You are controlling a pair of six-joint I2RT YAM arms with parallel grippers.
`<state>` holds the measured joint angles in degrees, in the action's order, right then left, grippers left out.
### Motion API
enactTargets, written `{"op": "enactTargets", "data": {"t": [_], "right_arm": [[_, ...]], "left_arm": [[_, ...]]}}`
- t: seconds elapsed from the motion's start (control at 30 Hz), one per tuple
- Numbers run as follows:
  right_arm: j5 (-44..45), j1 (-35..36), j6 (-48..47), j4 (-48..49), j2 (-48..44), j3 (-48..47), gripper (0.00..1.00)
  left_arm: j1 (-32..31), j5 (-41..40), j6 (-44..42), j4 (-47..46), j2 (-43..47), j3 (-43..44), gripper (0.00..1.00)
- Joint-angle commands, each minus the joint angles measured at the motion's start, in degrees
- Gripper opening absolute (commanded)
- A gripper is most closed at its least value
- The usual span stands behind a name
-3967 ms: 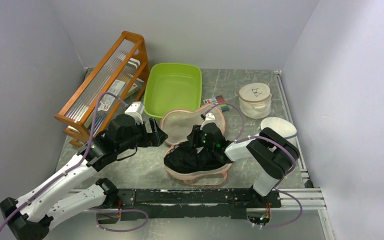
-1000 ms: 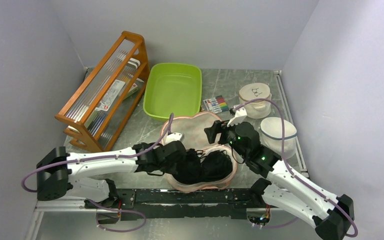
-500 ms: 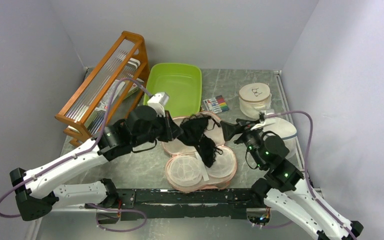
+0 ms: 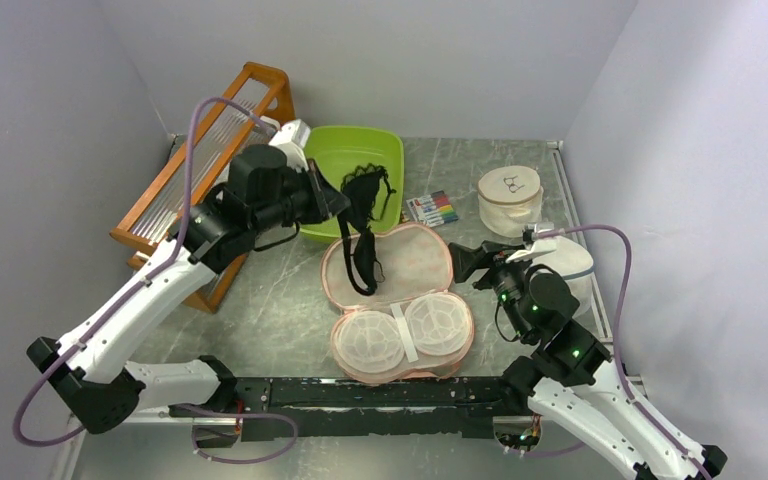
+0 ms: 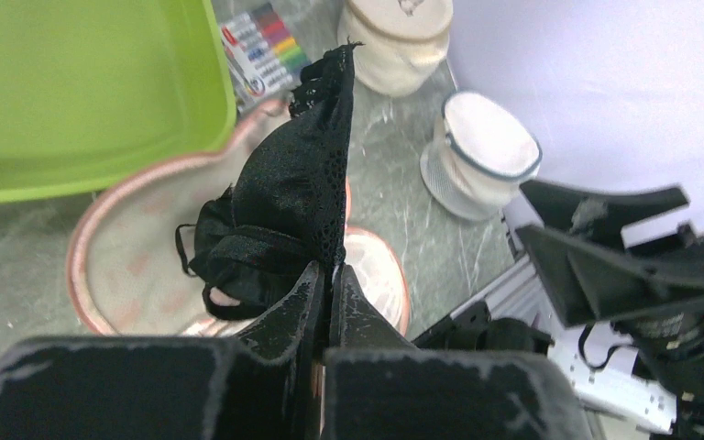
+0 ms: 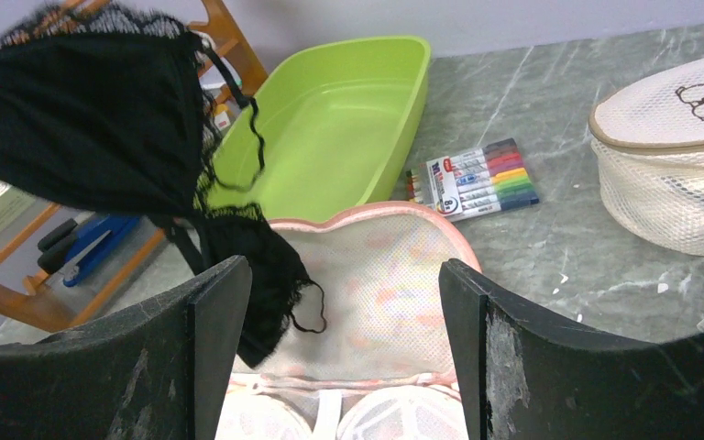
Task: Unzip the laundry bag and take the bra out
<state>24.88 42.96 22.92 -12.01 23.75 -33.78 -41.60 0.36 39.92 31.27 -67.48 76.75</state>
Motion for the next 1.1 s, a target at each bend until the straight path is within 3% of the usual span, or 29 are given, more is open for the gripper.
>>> {"op": "enactTargets", "data": {"t": [0.0,0.1,0.23,0.37,0.53,0.67,0.83,1.07], "right_arm": [[1.23,-0.18,-0.78,-0.46,0.26,-1.3,0.76],[1.43,-0.18,-0.69,-0.91,0.72,-1.63,0.76],[1.22,-0.24,-0.39,-0.55,0.64,-1.39,0.76],[0.43,-0.24,0.2,-0.63,1.15,-1.65,0.76],[0.5,-0.2,0.83,-2.48,0.99,-2.47,0.76],[0.28,-0.22,1.35,-3.33,0.27,-2.43,0.76],[-0.16,-0.2,2.46,-4.32,0.25,-2.12,0.76],[-1.07,-0.22,3.14,-3.7,1.19,-1.04,0.76]], "left_arm": [[2.87,-1.93,1.28,3.25,-3.04,7.7,0.07],[3.83,-4.62,3.12,3.29,-5.19,11.66,0.07],[4.39,-15.15,4.27,-1.42,-6.27,12.78,0.07],[5.94,-17.25,3.22,-5.89,-10.16,15.7,0.07],[9.76,-12.91,0.8,-9.02,-17.28,22.5,0.07],[14.67,0.41,-0.92,-13.5,-22.92,26.71,0.07],[18.13,7.71,-0.78,-12.79,-29.18,31.13,0.07],[19.75,13.2,2.99,-17.19,-28.93,21.52,0.07]]}}
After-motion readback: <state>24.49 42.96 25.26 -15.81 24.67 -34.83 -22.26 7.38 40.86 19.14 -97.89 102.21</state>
